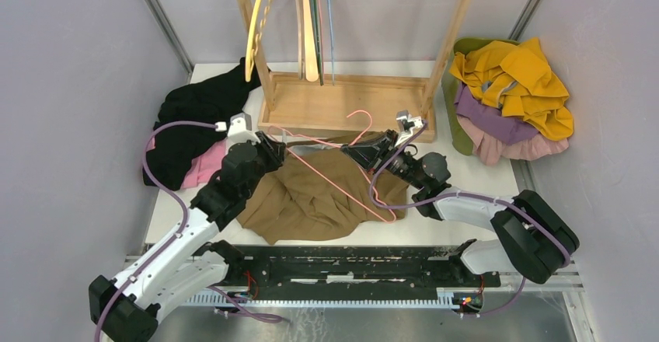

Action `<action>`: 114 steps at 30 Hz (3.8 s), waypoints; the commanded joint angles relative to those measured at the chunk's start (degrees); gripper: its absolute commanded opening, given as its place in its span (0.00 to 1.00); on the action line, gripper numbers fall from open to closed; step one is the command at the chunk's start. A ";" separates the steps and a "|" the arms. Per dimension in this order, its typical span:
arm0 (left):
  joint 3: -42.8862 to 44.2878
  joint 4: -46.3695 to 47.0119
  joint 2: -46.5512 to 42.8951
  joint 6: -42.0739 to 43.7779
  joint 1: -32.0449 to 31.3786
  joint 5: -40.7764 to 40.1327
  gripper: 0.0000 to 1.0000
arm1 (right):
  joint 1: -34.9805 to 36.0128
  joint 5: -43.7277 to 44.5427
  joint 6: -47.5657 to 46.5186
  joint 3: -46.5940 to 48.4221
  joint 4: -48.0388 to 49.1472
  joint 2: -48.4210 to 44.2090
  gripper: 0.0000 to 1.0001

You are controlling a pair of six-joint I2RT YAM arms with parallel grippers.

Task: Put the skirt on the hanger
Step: Hang the skirt on the hanger.

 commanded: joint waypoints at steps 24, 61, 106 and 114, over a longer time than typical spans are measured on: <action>1.30 6.28 3.49 6.90 0.10 -7.11 0.30 | 0.53 -3.61 -0.87 2.65 -2.44 -3.97 0.01; 8.68 -2.26 4.29 7.76 -3.33 -1.48 0.34 | 2.25 -4.23 -3.55 4.95 -6.99 0.15 0.01; 10.70 -6.62 11.11 -22.87 -3.33 21.65 0.70 | 2.98 -6.15 -17.93 14.21 -28.11 -1.77 0.01; 9.66 -2.76 14.25 -25.93 -3.40 19.45 0.72 | 3.77 -5.94 -17.92 14.32 -27.15 -0.71 0.01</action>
